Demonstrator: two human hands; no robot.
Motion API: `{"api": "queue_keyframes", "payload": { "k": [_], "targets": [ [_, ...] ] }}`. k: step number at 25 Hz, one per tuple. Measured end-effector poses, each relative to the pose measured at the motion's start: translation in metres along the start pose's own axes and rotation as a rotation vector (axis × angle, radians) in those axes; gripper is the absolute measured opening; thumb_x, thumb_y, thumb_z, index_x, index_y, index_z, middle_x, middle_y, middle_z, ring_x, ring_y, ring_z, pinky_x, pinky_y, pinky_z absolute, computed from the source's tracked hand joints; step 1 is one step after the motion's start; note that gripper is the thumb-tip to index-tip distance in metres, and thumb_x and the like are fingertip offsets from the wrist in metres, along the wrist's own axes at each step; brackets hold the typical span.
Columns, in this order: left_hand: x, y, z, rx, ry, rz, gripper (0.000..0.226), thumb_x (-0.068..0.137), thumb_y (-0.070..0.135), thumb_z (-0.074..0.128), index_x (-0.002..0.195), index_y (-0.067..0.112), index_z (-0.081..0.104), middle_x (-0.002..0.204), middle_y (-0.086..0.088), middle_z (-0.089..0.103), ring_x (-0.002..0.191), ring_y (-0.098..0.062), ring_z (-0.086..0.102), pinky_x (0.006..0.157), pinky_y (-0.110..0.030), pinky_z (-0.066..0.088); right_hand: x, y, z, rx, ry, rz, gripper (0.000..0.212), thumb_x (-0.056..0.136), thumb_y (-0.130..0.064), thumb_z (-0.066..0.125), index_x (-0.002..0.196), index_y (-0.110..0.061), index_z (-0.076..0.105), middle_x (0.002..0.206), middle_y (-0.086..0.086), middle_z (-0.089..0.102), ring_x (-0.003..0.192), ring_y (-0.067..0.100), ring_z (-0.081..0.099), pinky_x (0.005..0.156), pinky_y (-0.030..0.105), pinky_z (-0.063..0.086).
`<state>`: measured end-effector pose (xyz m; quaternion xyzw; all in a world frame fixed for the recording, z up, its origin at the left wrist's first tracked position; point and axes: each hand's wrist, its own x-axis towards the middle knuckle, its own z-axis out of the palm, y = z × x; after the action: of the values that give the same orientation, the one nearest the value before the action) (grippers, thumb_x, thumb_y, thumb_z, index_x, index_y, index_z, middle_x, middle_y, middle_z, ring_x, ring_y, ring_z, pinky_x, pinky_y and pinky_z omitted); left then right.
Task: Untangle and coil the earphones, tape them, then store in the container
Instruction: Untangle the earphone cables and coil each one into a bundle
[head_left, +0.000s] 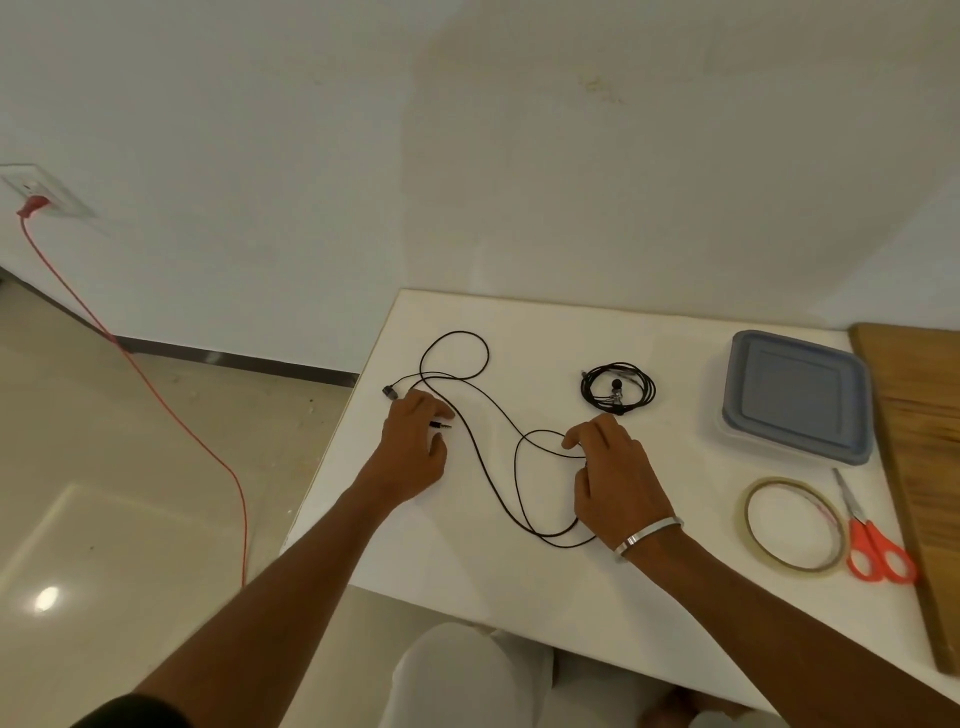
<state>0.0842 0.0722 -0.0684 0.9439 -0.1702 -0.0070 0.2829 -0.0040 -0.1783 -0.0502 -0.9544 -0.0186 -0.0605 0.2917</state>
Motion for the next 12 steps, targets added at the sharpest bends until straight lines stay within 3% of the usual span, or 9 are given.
{"api": "queue_keyframes", "payload": {
  "k": [3, 5, 8, 12],
  "targets": [
    [-0.002, -0.001, -0.001, 0.004, -0.009, -0.004, 0.017, 0.091, -0.001, 0.055, 0.098, 0.009, 0.066, 0.100, -0.004, 0.062, 0.095, -0.015, 0.051, 0.090, -0.033, 0.045, -0.001, -0.006, -0.001, 0.033, -0.009, -0.022, 0.037, 0.070, 0.008, 0.053, 0.099, -0.014, 0.058, 0.100, 0.002, 0.051, 0.075, 0.013, 0.044, 0.072, 0.031, 0.047],
    [-0.006, 0.011, -0.006, -0.018, -0.018, -0.025, 0.017, 0.093, 0.002, 0.055, 0.099, 0.013, 0.067, 0.100, 0.000, 0.064, 0.094, -0.010, 0.054, 0.090, -0.029, 0.043, -0.002, -0.012, -0.001, 0.074, -0.051, -0.078, 0.038, 0.071, 0.007, 0.050, 0.101, -0.014, 0.057, 0.104, 0.001, 0.050, 0.085, 0.015, 0.050, 0.078, 0.031, 0.048],
    [-0.013, 0.050, -0.018, -0.251, 0.030, -0.019, 0.018, 0.092, 0.004, 0.057, 0.101, 0.018, 0.065, 0.096, 0.007, 0.064, 0.085, -0.004, 0.060, 0.077, -0.014, 0.046, -0.001, -0.027, -0.002, 0.197, -0.110, -0.140, 0.038, 0.079, 0.003, 0.047, 0.111, -0.016, 0.053, 0.112, -0.001, 0.048, 0.101, 0.015, 0.049, 0.088, 0.029, 0.047],
    [-0.022, 0.109, -0.035, -0.646, 0.017, -0.206, 0.020, 0.094, 0.011, 0.058, 0.108, 0.023, 0.065, 0.094, 0.003, 0.067, 0.078, -0.011, 0.068, 0.072, -0.023, 0.056, -0.005, -0.056, -0.011, 0.404, -0.153, -0.021, 0.044, 0.089, -0.014, 0.055, 0.131, -0.017, 0.042, 0.122, -0.003, 0.049, 0.107, 0.010, 0.045, 0.090, 0.017, 0.040]
  ]
}}
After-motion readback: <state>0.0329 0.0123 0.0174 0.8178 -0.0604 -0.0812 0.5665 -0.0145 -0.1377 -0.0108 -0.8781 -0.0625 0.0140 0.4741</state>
